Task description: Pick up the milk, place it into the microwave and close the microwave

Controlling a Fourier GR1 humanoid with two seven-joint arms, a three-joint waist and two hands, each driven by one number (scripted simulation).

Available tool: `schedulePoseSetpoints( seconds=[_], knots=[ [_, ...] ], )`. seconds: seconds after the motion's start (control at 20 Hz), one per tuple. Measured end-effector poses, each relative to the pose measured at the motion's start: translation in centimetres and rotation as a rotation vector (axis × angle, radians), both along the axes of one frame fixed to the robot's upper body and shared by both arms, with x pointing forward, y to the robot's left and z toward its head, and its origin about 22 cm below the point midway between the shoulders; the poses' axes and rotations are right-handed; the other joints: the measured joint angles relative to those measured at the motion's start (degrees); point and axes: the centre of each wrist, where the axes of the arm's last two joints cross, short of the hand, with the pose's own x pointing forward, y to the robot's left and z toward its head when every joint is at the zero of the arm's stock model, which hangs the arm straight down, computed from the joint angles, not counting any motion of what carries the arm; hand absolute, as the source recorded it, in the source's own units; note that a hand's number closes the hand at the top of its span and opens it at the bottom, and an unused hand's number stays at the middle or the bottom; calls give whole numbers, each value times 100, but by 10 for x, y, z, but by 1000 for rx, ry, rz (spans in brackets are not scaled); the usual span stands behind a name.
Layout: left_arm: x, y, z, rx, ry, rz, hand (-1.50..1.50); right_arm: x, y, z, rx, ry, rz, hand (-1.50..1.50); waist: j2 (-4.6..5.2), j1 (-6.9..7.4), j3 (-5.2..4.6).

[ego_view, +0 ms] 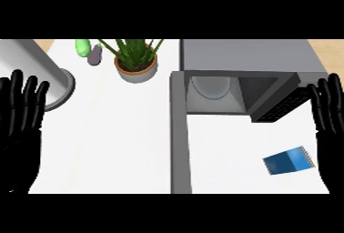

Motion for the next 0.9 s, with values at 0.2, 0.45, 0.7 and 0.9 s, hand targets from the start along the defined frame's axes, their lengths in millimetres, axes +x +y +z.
schedulePoseSetpoints(
  seconds=[0.2, 0.45, 0.7, 0.9],
  knots=[
    [5, 13, 3, 4, 3, -8, -150, -8, -5, 6, -35, 10, -46, -150, 92, -19, 118],
    [12, 37, -8, -18, 109, -15, -150, -26, -8, -2, 33, 71, 6, -150, 131, -41, 169],
    [-3, 49, -15, -50, 173, -26, -150, -50, 0, -9, 97, 106, 65, -150, 135, -26, 182],
    [-15, 47, -23, -56, 182, -25, -150, -68, 6, -10, 116, 119, 74, -150, 138, -25, 187]
  ],
)
